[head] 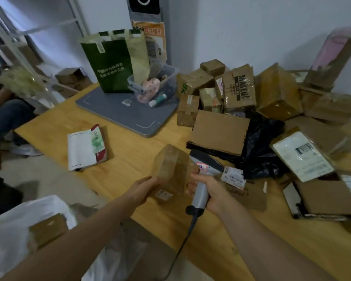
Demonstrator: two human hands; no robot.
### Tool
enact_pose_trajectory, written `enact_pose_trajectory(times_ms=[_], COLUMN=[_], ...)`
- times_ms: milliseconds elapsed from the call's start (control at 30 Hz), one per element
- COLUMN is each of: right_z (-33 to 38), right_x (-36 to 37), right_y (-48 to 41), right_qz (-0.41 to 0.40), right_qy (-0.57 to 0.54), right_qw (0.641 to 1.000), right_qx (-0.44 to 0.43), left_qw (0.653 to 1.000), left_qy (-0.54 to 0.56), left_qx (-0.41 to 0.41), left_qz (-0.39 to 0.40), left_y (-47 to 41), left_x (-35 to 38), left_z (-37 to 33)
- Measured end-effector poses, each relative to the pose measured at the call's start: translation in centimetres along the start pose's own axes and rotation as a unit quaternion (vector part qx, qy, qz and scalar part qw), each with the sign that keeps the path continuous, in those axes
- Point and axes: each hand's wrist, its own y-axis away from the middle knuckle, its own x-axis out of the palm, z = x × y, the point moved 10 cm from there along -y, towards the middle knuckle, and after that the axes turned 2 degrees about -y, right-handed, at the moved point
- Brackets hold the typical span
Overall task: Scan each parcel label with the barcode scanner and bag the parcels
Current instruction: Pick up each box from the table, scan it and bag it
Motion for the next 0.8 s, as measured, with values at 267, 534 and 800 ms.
enact_pose_trajectory(times_ms=[267,534,800], right_z=[-4.2,-1.6,-1.0], right_x=[0.6,0.9,5.8], right_y=[2.4,5.5,8.2], right_qz=[-0.02,-0.001,0.034], right_qy=[0.037,0.076,0.157], right_qw=[0.998,0.997,0.984], right_qx=[0.039,-0.035,-0.083], left_qw=[0.913,0.951,0.989], left_qy=[-0.34,-0.263,0.013], left_qx=[0.144,0.012,0.074], left_qz=[-0.171,-0.164,-0.129], left_y=[1.6,1.1,2.9], left_x=[-0.6,-4.5,-9.0], left_z=[-4.1,-2.2,0.4])
